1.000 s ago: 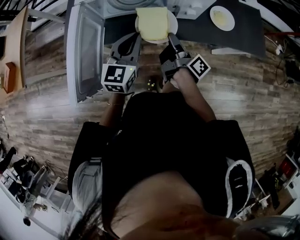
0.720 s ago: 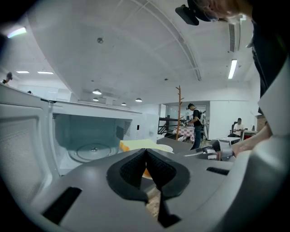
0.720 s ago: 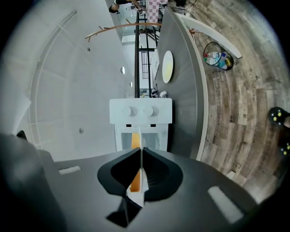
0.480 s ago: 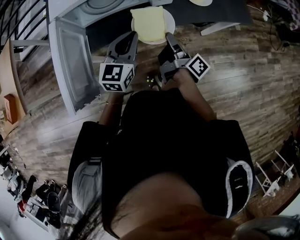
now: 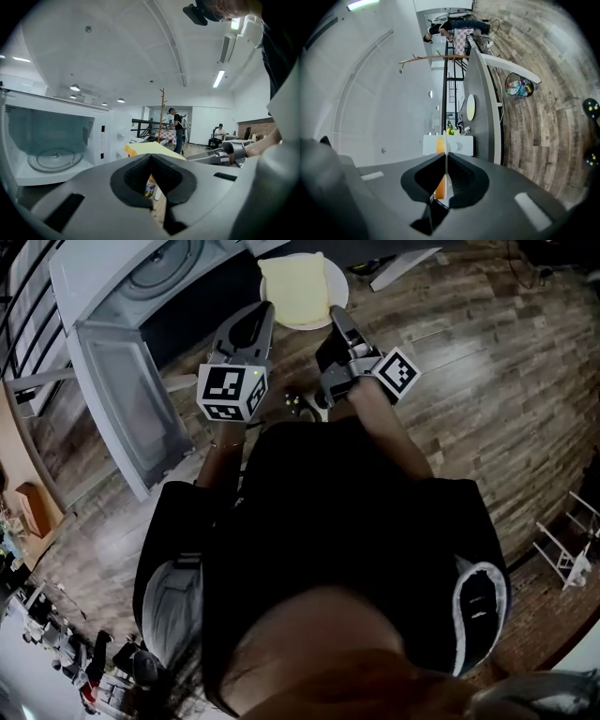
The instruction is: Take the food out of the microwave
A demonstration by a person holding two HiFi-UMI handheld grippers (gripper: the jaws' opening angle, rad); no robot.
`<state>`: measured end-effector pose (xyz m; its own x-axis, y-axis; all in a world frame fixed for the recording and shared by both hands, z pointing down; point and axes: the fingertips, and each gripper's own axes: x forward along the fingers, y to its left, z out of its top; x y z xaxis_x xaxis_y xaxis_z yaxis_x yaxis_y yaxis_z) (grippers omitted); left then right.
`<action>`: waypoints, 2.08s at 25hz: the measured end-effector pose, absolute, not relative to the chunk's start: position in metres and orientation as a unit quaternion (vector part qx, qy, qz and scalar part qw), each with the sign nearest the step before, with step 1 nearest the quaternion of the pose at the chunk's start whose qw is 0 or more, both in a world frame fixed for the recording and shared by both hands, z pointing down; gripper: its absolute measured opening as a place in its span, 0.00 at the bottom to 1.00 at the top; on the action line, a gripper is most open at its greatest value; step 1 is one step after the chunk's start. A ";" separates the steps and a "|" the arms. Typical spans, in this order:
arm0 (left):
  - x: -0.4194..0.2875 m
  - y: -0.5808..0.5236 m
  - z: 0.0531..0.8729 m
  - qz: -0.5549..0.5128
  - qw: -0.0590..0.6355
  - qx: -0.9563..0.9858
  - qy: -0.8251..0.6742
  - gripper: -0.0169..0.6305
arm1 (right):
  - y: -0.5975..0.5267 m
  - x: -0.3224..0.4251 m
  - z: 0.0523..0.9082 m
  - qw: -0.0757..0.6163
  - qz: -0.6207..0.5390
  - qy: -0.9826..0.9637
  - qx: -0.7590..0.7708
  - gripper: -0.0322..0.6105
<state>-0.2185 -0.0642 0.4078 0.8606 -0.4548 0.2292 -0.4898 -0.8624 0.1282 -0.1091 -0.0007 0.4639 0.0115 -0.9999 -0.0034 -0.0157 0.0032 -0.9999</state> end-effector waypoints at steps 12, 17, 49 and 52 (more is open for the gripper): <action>-0.151 -0.048 0.408 0.110 0.082 0.970 -0.201 0.04 | 0.028 -0.049 0.462 0.535 -0.468 0.471 -0.522 0.07; -0.118 -0.041 0.406 0.115 0.077 0.972 -0.190 0.04 | 0.038 -0.020 0.462 0.547 -0.462 0.461 -0.524 0.07; 0.045 -0.019 0.402 0.119 0.063 0.978 -0.157 0.04 | 0.062 0.138 0.472 0.576 -0.439 0.442 -0.529 0.07; 0.050 -0.023 0.401 0.120 0.062 0.978 -0.161 0.04 | 0.063 0.148 0.472 0.576 -0.437 0.440 -0.532 0.07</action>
<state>0.0505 -0.0227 0.4015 0.9193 -0.3005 0.2542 -0.3300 -0.9404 0.0817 0.1481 0.0627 0.4720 0.2304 -0.9722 -0.0425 0.0352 0.0519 -0.9980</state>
